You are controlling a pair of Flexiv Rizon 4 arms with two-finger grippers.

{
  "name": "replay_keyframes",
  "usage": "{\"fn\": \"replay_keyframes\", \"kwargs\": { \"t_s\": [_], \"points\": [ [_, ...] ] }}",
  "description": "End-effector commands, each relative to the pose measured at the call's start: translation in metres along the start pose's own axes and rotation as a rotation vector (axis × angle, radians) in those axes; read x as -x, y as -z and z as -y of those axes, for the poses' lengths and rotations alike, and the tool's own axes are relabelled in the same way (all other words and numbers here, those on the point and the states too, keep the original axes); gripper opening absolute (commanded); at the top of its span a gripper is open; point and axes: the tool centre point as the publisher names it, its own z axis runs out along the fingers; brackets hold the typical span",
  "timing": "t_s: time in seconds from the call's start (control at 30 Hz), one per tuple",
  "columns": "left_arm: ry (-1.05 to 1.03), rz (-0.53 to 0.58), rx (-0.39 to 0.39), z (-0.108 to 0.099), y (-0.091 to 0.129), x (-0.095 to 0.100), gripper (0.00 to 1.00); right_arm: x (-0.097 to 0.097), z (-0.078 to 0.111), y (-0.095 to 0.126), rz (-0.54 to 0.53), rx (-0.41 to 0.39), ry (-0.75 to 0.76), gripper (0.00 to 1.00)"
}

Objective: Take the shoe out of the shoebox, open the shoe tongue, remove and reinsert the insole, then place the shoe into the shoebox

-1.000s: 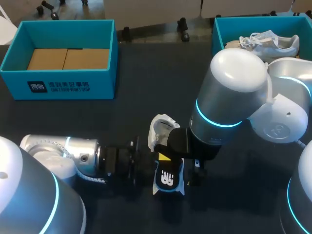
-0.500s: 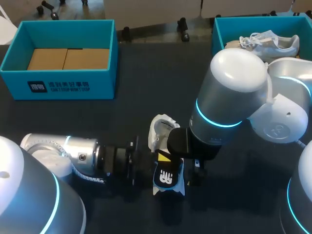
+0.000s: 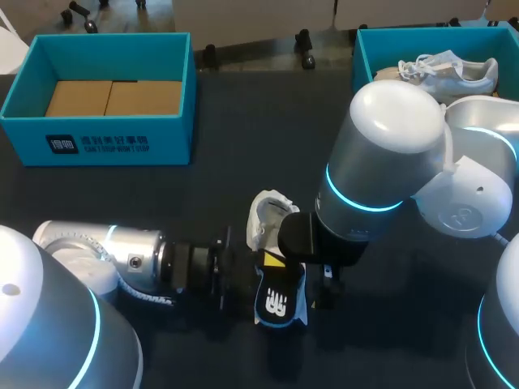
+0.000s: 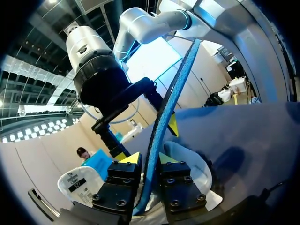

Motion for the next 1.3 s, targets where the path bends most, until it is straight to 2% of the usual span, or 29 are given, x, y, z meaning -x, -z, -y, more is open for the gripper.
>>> {"fn": "replay_keyframes", "kwargs": {
  "t_s": [0.03, 0.27, 0.4, 0.6, 0.67, 0.9, 1.3],
  "points": [
    [-0.006, 0.001, 0.006, 0.008, 0.002, 0.001, 0.22, 0.0, -0.001, -0.002, 0.0, 0.0, -0.001, 1.0],
    [-0.037, -0.008, 0.03, 0.017, 0.0, 0.003, 0.21, 0.0, -0.001, -0.002, 0.0, 0.0, -0.001, 1.0],
    [-0.038, -0.019, 0.036, 0.019, -0.001, 0.003, 0.12, 0.0, -0.001, -0.002, 0.0, 0.0, -0.001, 1.0],
    [-0.042, -0.048, 0.055, 0.021, -0.002, 0.001, 0.09, 0.0, -0.001, -0.002, 0.0, 0.0, -0.001, 1.0],
    [-0.048, -0.054, 0.07, 0.022, -0.003, 0.0, 0.0, 0.0, -0.001, -0.002, 0.0, 0.0, -0.001, 1.0],
    [-0.07, -0.062, 0.095, 0.018, -0.005, -0.001, 0.0, 0.0, -0.001, -0.002, 0.0, 0.0, -0.001, 1.0],
    [-0.113, -0.058, 0.071, 0.003, -0.003, -0.002, 0.0, 0.0, -0.001, -0.002, 0.0, 0.0, -0.001, 1.0]
  ]
}}
